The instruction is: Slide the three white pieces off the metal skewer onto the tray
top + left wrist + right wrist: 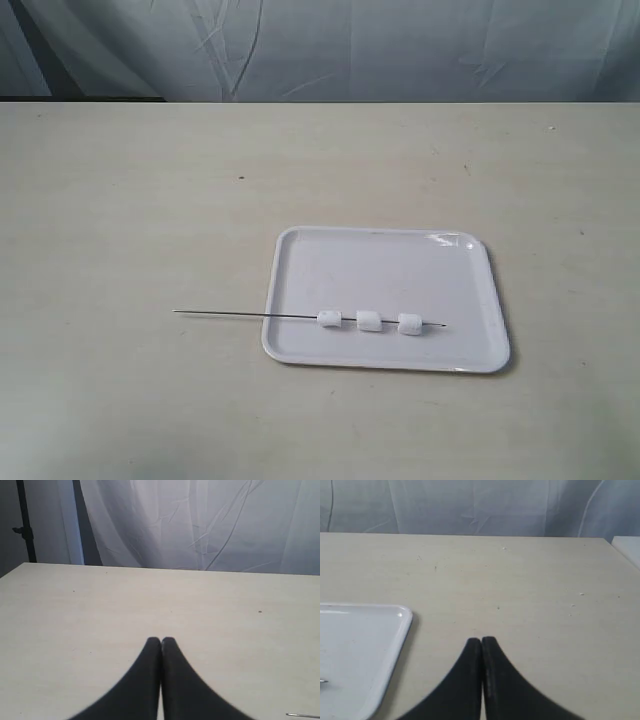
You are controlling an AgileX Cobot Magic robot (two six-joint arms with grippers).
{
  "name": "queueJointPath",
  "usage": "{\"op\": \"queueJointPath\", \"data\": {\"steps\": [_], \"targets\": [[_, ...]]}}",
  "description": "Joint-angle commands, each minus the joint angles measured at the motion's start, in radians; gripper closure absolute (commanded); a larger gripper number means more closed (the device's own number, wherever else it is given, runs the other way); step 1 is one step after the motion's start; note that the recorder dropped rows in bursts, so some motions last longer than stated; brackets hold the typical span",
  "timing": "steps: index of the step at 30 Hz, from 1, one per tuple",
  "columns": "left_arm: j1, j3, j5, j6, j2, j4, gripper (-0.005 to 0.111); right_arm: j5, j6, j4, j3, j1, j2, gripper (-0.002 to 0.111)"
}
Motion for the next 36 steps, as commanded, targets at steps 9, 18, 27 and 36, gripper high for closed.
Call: {"op": "queueJointPath", "data": {"steps": [9, 18, 27, 36], "targets": [[0.001, 0.004, -0.004, 0.000, -0.004, 0.011, 0.107, -0.005, -0.001, -0.007, 0.001, -0.002, -0.005, 0.109], [0.001, 0.004, -0.004, 0.000, -0.004, 0.011, 0.107, -0.005, -0.001, 0.010, 0.001, -0.002, -0.005, 0.109], [0.001, 0.004, -0.305, 0.018, -0.004, -0.169, 0.107, -0.005, -0.001, 0.010, 0.001, -0.002, -0.005, 0.109], [0.001, 0.004, -0.679, -0.323, -0.004, -0.528, 0.107, -0.005, -0.001, 0.010, 0.001, 0.030, -0.005, 0.109]]}}
